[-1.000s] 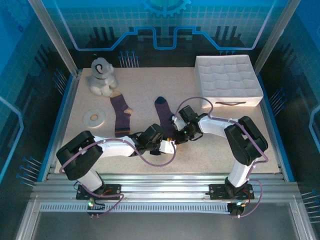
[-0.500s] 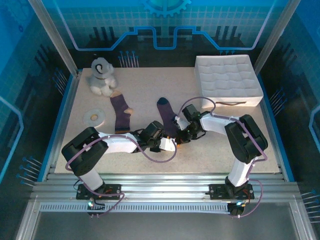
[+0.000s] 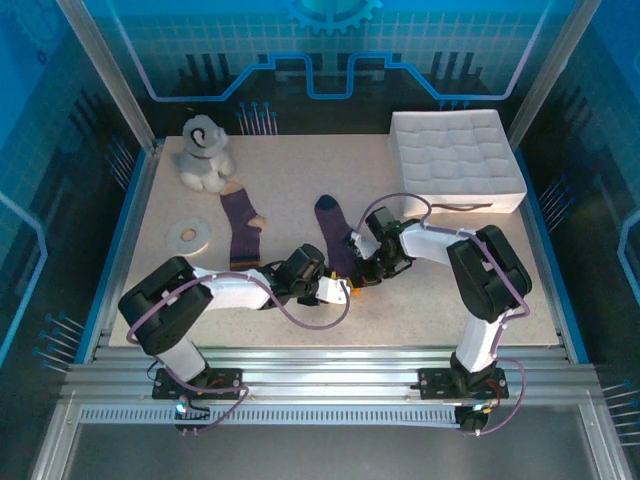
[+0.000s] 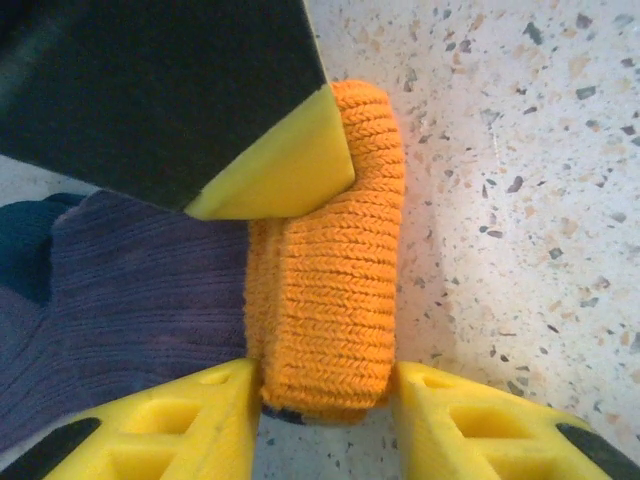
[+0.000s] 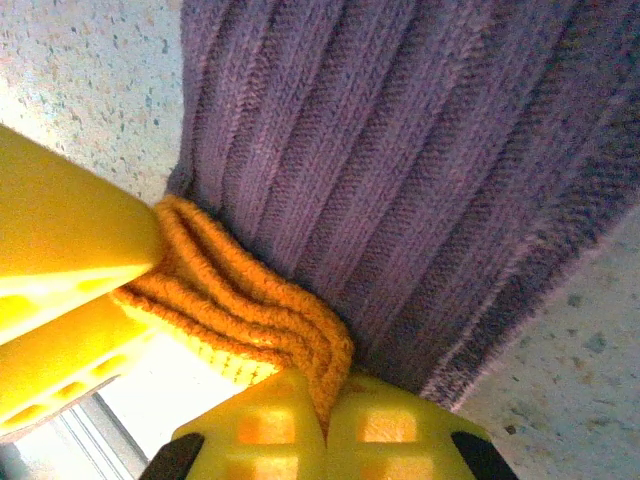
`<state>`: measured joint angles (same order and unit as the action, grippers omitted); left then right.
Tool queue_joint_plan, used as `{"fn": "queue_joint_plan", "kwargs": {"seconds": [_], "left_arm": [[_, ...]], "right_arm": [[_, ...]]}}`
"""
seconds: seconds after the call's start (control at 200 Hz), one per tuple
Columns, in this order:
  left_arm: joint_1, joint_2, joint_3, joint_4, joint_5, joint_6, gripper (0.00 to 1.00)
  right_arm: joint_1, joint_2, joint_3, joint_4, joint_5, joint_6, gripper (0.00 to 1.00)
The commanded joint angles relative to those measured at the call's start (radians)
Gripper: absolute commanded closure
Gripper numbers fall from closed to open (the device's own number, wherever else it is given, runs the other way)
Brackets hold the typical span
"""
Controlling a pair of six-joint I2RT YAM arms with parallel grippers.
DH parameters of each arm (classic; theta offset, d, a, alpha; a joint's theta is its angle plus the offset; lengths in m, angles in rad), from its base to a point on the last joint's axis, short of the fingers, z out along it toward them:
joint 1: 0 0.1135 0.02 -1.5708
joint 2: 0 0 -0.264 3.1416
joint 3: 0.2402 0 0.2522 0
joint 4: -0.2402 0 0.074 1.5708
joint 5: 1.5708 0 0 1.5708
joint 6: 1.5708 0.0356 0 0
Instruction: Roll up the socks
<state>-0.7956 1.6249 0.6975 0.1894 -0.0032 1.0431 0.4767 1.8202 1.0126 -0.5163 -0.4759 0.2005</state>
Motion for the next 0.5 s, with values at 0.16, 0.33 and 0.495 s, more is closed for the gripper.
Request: {"fn": "queue_joint_plan", "kwargs": {"seconds": [0.16,0.33,0.495], "left_arm": [[-0.012,-0.099,-0.032,-0.015,0.065,-0.026,0.65],[-0.036,-0.048,-0.007,-0.034,0.052,-0.005,0.68],[-0.038,0.012,0.036,-0.042,0.047,0.030,0.71]], "right_arm": [[-0.009,0.052,-0.008,-0.089,0.048,-0.025,1.00],[-0.009,0.057,-0.002,-0.097,0.042,-0.030,1.00],[-0.012,0.059,0.000,-0.103,0.033,-0.033,1.00]]}}
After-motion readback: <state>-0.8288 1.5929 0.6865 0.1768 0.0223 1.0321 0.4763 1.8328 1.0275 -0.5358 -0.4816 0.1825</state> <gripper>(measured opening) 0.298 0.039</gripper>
